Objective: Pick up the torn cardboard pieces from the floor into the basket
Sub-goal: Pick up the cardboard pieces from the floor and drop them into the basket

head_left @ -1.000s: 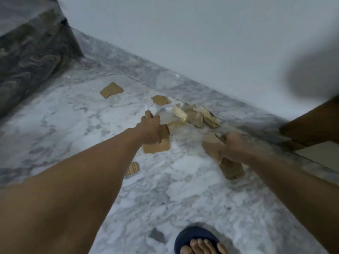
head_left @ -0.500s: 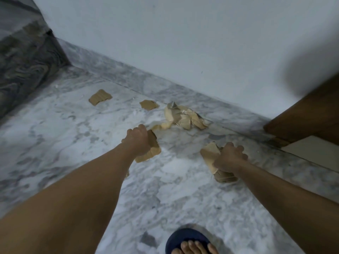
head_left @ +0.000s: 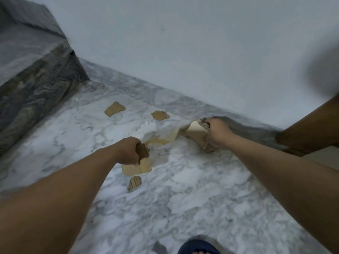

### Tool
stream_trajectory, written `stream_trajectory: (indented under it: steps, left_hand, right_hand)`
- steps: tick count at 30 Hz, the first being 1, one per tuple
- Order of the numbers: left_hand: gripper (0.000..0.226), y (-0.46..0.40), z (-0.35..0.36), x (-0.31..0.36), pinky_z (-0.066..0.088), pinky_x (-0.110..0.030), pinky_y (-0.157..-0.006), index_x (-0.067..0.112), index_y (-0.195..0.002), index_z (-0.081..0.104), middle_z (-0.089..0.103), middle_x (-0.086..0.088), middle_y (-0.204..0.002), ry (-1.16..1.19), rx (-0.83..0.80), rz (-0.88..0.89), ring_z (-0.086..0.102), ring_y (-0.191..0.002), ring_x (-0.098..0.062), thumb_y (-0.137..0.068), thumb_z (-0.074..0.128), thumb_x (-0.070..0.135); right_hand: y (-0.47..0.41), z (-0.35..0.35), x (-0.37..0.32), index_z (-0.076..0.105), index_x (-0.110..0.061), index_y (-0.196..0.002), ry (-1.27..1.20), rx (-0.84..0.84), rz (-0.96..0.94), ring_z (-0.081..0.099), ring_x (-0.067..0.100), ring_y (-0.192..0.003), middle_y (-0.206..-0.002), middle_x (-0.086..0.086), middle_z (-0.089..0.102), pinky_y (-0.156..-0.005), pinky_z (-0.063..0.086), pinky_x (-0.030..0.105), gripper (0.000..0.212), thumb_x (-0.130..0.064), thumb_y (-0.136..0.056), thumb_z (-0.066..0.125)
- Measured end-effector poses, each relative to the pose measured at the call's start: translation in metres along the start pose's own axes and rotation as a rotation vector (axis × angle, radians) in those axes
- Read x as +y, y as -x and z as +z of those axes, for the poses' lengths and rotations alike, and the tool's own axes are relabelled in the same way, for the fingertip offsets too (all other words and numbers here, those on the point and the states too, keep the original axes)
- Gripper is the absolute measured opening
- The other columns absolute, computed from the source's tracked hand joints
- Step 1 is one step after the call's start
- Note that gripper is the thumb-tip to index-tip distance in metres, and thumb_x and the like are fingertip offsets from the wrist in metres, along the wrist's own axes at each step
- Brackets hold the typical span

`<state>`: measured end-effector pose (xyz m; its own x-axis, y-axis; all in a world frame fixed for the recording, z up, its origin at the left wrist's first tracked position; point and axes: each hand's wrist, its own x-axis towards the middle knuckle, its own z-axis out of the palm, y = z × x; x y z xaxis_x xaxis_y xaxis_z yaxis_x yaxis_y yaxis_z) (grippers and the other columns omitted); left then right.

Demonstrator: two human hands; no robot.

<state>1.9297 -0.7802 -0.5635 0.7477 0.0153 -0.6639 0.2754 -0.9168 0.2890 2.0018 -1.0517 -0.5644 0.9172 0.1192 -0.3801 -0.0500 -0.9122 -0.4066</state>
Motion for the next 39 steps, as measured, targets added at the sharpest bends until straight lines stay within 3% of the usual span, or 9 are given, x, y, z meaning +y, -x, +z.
stream_trajectory:
  steps: [4,8,12,17,21,27,32,37,39]
  left_hand:
    - [0.035,0.005,0.025,-0.012,0.043,-0.030,-0.075,0.018,-0.103,0.053,0.053,-0.009,-0.113,-0.080,-0.003,-0.009,0.050,-0.096,-0.023,-0.076,0.076,0.013]
    - [0.049,0.010,0.069,-0.021,0.041,-0.036,-0.094,0.014,-0.119,0.045,0.031,-0.008,-0.128,-0.181,0.056,0.030,0.033,-0.118,-0.025,-0.080,0.071,0.029]
    - [0.057,0.014,0.090,-0.022,0.046,-0.038,-0.085,0.016,-0.124,0.042,0.029,-0.004,-0.129,-0.202,0.187,0.003,0.032,-0.118,-0.024,-0.076,0.072,0.024]
    - [0.059,0.006,0.086,-0.030,0.047,-0.032,-0.089,0.012,-0.118,0.049,0.052,-0.007,-0.123,-0.047,0.134,0.015,0.053,-0.111,-0.024,-0.069,0.080,0.020]
    - [0.052,0.006,0.079,-0.031,0.048,-0.031,-0.076,0.017,-0.101,0.047,0.057,-0.004,-0.108,0.022,0.104,-0.010,0.057,-0.100,-0.024,-0.064,0.084,0.019]
    - [0.048,0.003,0.071,-0.031,0.038,-0.026,-0.067,0.018,-0.097,0.043,0.058,-0.003,-0.103,0.100,0.138,-0.002,0.051,-0.087,-0.019,-0.067,0.080,0.013]
    - [0.046,-0.002,0.066,-0.030,0.041,-0.027,-0.068,0.014,-0.104,0.047,0.061,-0.005,-0.107,0.128,0.159,0.001,0.053,-0.087,-0.019,-0.070,0.077,0.011]
    - [0.047,-0.010,0.058,-0.037,0.042,-0.027,-0.069,0.014,-0.106,0.047,0.061,-0.006,-0.111,0.158,0.147,0.005,0.053,-0.089,-0.019,-0.071,0.078,0.011]
    - [0.047,-0.017,0.049,-0.041,0.043,-0.028,-0.071,0.016,-0.103,0.045,0.060,-0.006,-0.113,0.138,0.123,0.010,0.053,-0.091,-0.019,-0.070,0.080,0.013]
  right_hand:
    - [-0.017,0.016,-0.019,0.061,0.000,-0.119,0.017,-0.004,0.042,0.058,0.032,-0.114,-0.124,0.020,0.061,-0.087,0.047,0.029,0.046,-0.012,-0.076,0.074]
    - [-0.025,0.034,-0.023,0.043,-0.007,-0.140,0.230,-0.114,0.121,0.034,0.038,-0.135,-0.144,0.019,0.038,-0.108,0.037,0.036,0.070,-0.029,-0.081,0.074]
    - [-0.031,0.040,-0.021,0.034,-0.015,-0.145,0.328,-0.072,0.239,0.017,0.044,-0.141,-0.150,0.010,0.029,-0.111,0.026,0.056,0.085,-0.038,-0.073,0.074]
    - [-0.034,0.044,-0.017,0.044,-0.012,-0.133,0.236,-0.045,0.138,0.043,0.037,-0.130,-0.138,0.013,0.045,-0.103,0.041,0.042,0.077,-0.032,-0.067,0.078]
    - [-0.035,0.039,-0.016,0.047,-0.010,-0.128,0.141,-0.041,0.090,0.056,0.030,-0.119,-0.128,0.011,0.057,-0.086,0.047,0.031,0.068,-0.021,-0.070,0.082]
    - [-0.034,0.038,-0.028,0.039,-0.022,-0.144,0.087,-0.185,-0.068,0.053,0.025,-0.122,-0.140,0.005,0.050,-0.095,0.048,0.029,0.084,-0.008,-0.071,0.076]
    - [-0.032,0.041,-0.038,0.056,-0.023,-0.116,0.277,-0.270,-0.132,0.054,0.025,-0.101,-0.120,0.009,0.046,-0.066,0.042,0.025,0.044,-0.014,-0.075,0.066]
    - [-0.035,0.049,-0.041,0.062,-0.015,-0.115,0.320,-0.240,-0.187,0.057,0.026,-0.111,-0.122,0.007,0.061,-0.087,0.051,0.031,0.038,-0.018,-0.078,0.062]
    - [-0.038,0.049,-0.047,0.060,-0.018,-0.107,0.322,-0.256,-0.201,0.058,0.026,-0.108,-0.121,0.007,0.061,-0.085,0.051,0.032,0.031,-0.019,-0.077,0.065]
